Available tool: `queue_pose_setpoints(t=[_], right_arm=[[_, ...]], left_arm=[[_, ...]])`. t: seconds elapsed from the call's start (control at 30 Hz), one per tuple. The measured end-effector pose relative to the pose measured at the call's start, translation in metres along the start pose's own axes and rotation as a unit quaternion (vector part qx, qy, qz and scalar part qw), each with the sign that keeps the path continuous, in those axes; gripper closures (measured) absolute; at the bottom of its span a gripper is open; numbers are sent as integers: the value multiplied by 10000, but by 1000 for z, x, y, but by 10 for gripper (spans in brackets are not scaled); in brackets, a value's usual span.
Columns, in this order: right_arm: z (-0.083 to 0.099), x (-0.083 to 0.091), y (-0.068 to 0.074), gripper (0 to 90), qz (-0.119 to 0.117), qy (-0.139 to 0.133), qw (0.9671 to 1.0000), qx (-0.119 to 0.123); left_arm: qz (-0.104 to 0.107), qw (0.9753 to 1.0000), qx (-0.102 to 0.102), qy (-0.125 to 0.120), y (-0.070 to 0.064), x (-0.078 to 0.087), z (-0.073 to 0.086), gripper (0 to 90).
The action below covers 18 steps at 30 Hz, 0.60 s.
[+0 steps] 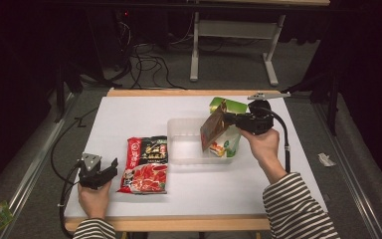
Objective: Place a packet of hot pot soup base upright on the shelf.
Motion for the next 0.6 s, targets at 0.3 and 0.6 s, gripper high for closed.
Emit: queue_pose_setpoints(t=[0.3,0.6], right_arm=[[-1,-2,-4,900,150,49,9999,67],[-1,-10,0,900,196,167,9993,258]], left_arm=[[0,10000,-1,21,0,0,0,367],[2,10000,-2,17,0,0,0,367]])
Point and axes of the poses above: each handheld gripper's, and its own axes: x roughly backward along the jaws, z roughly out of its underside, y roughly to its left, the point moved 9 cm from there along -x, roughly forward along the jaws, and after that the axes turned 12 degrees about -z, right-handed, at the moved point
